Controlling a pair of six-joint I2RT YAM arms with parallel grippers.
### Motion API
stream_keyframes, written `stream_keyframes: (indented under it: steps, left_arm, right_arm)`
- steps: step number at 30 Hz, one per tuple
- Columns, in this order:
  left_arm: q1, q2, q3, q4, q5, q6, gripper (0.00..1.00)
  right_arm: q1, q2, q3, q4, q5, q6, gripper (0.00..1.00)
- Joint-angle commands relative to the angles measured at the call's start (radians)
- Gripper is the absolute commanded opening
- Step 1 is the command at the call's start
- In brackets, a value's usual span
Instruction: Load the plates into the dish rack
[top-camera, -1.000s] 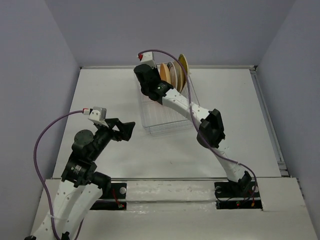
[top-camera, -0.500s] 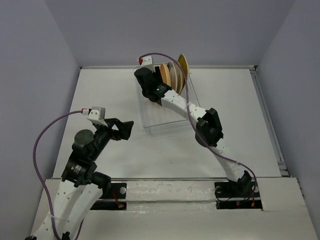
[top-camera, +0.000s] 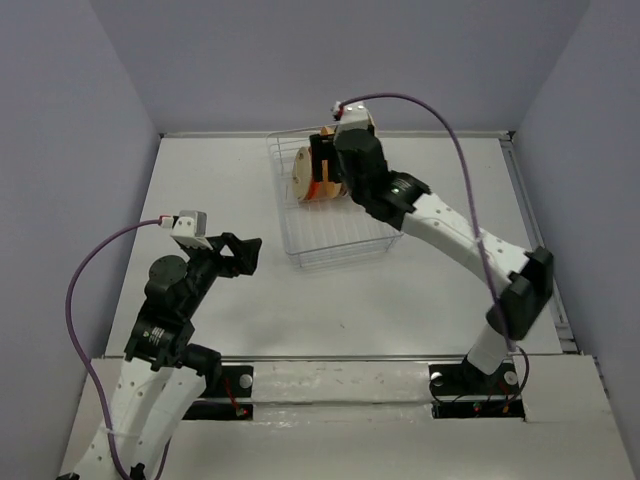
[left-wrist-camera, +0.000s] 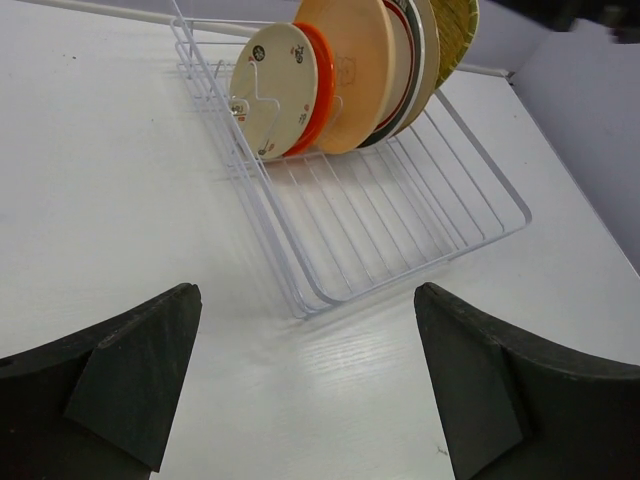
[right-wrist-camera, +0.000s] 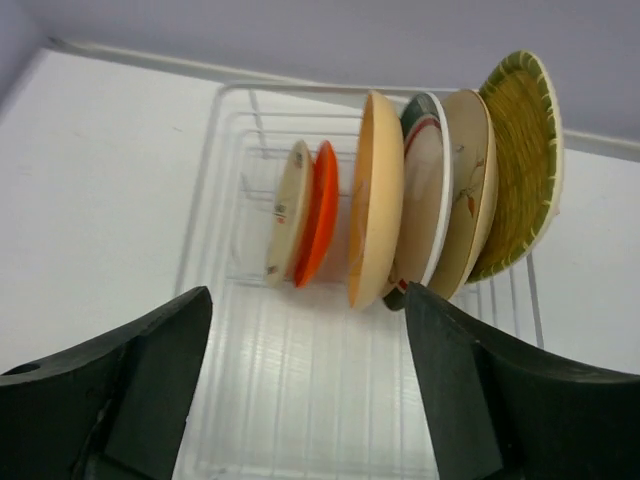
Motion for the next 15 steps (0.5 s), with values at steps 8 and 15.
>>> stream_keyframes:
  steps: [8, 15]
  left_arm:
    - [0.014, -0.073, 0.007, 0.071, -0.008, 0.023, 0.99]
    - [0.014, 0.001, 0.048, 0.163, 0.029, 0.027, 0.99]
  right_arm:
    - [0.001, -0.873, -0.809, 0.155, -0.094, 0.155, 1.0]
    - [0.001, -1.219, -1.122, 0.134, 0.099, 0.244, 1.0]
